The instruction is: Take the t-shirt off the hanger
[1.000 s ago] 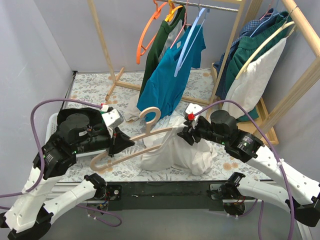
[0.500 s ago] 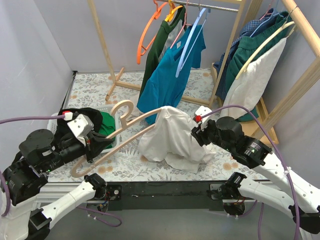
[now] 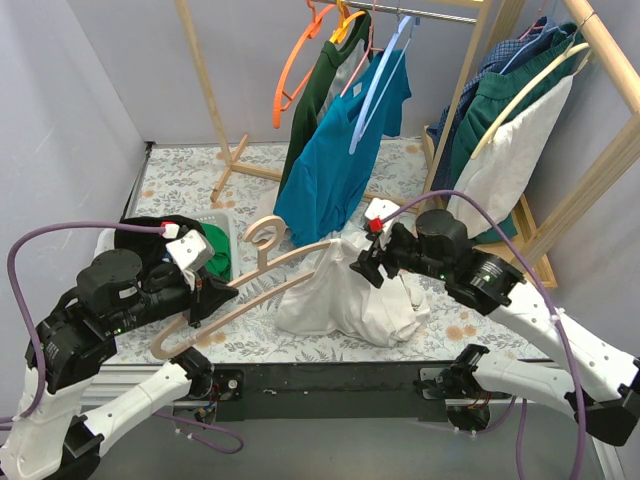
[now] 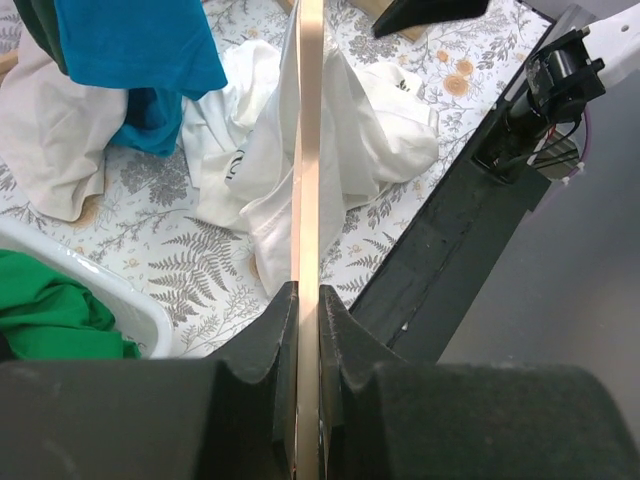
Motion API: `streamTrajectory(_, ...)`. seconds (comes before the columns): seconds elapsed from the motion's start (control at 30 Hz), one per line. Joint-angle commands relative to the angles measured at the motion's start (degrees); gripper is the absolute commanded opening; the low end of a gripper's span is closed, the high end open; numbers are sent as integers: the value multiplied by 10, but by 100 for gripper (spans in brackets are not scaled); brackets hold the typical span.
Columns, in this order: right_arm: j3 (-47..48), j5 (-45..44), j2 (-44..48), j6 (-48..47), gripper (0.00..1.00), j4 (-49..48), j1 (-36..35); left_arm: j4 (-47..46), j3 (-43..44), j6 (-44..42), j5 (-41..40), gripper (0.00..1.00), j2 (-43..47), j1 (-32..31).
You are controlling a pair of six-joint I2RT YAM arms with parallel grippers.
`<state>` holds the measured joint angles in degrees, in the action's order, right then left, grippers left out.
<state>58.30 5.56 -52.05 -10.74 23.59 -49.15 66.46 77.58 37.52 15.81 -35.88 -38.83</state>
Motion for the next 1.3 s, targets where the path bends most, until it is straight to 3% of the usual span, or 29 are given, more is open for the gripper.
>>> streamTrajectory(0.0, -34, 9, -23, 14, 79, -62, 0, -39, 10, 3, 11, 0, 9, 2)
streamTrajectory(0.23, -122, -17, -19, 36, 79, -96, 1, -12, 12, 4, 16, 0, 6, 2)
streamTrajectory(0.3, -151, -15, -21, 48, 74, -108, 2, -11, 13, 5, 24, 0, 9, 2)
streamTrajectory(0.33, -159, -7, -23, 51, 69, -116, 5, -12, 15, 5, 28, 0, 11, 2)
streamTrajectory(0.37, -181, -5, -24, 55, 50, -135, 5, -12, 15, 6, 30, 0, 16, 2)
streamTrajectory(0.47, -223, -8, -21, 71, 16, -191, 17, -10, 17, 10, 26, 0, 24, 2)
streamTrajectory(0.53, -253, -34, -17, 89, 2, -209, 27, -6, 17, 12, 21, 0, 29, 2)
streamTrajectory(0.57, -250, -52, -19, 97, 1, -204, 29, -5, 18, 12, 16, 0, 29, 2)
streamTrajectory(0.7, -230, -139, -10, 139, 1, -161, 61, 5, 27, 13, -6, 0, 30, 2)
streamTrajectory(0.9, -231, -66, 35, 144, 1, -135, 84, -12, 25, 10, -5, 0, 38, 2)
streamTrajectory(0.93, -219, -59, 41, 142, 7, -111, 83, -16, 22, 9, -2, 0, 37, 2)
streamTrajectory(0.97, -210, -59, 46, 138, 33, -98, 83, -22, 20, 10, 5, 0, 34, 2)
streamTrajectory(1.07, -161, -14, 78, 109, 61, -51, 83, -37, 3, 8, 24, 0, 24, 2)
streamTrajectory(1.17, -106, 33, 116, 65, 70, -23, 83, -51, -14, 6, 47, 0, 7, 2)
streamTrajectory(1.27, -65, 114, 135, 28, 72, -10, 83, -59, -23, 5, 76, 0, -6, 2)
